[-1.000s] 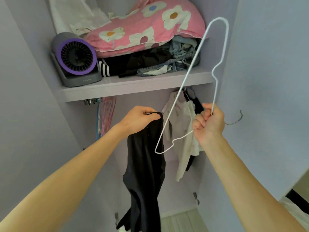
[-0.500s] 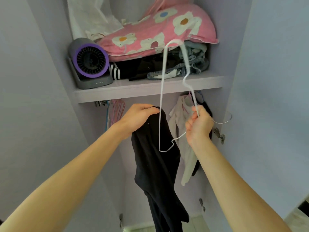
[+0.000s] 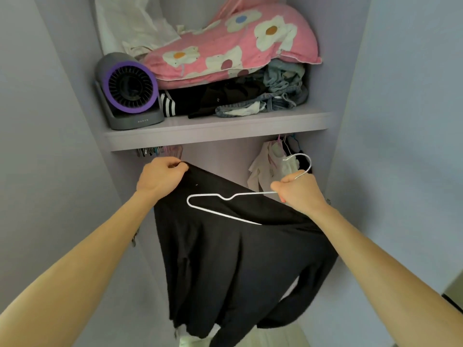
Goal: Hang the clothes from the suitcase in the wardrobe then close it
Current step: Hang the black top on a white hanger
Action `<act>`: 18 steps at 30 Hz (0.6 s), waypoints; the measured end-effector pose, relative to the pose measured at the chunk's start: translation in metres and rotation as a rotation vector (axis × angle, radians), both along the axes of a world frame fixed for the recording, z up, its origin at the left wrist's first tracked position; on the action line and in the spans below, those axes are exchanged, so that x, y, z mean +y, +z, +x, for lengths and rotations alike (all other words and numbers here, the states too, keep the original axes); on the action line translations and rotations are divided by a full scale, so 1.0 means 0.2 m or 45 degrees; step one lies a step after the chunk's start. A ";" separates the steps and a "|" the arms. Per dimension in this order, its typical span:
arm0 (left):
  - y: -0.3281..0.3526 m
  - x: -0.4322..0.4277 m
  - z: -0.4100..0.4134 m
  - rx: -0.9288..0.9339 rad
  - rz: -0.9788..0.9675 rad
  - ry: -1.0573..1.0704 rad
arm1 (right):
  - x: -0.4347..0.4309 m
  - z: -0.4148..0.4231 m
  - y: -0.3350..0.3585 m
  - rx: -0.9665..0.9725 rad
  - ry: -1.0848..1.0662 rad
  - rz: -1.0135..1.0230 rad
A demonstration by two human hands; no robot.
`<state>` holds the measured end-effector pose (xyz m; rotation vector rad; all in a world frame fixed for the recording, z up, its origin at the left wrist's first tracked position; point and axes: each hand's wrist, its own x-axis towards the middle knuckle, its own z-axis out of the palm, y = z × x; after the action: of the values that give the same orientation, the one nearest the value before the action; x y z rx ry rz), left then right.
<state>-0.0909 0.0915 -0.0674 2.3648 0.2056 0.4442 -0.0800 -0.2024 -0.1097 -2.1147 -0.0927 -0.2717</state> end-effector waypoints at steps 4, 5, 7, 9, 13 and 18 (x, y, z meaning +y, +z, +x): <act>-0.04 -0.08 -0.01 -0.002 0.253 -0.124 | 0.07 0.02 0.13 -0.129 -0.012 -0.043; -0.03 -0.10 -0.01 -0.018 0.280 -0.105 | 0.09 0.03 0.16 -0.185 -0.057 -0.006; -0.01 -0.10 -0.02 -0.069 0.298 -0.052 | 0.11 0.04 0.20 -0.276 -0.110 0.035; 0.01 -0.03 -0.02 -0.088 0.258 -0.045 | 0.08 0.04 0.18 -0.285 -0.130 0.064; -0.03 0.13 -0.03 -0.026 0.238 -0.064 | 0.02 0.04 0.11 -0.204 -0.213 0.103; -0.06 0.10 -0.03 -0.033 0.211 -0.063 | 0.10 0.02 0.06 -0.136 -0.094 -0.283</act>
<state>-0.0959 0.1105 -0.0788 2.5183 0.1019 0.4839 -0.0755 -0.1825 -0.0984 -2.3264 -0.1121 -0.4360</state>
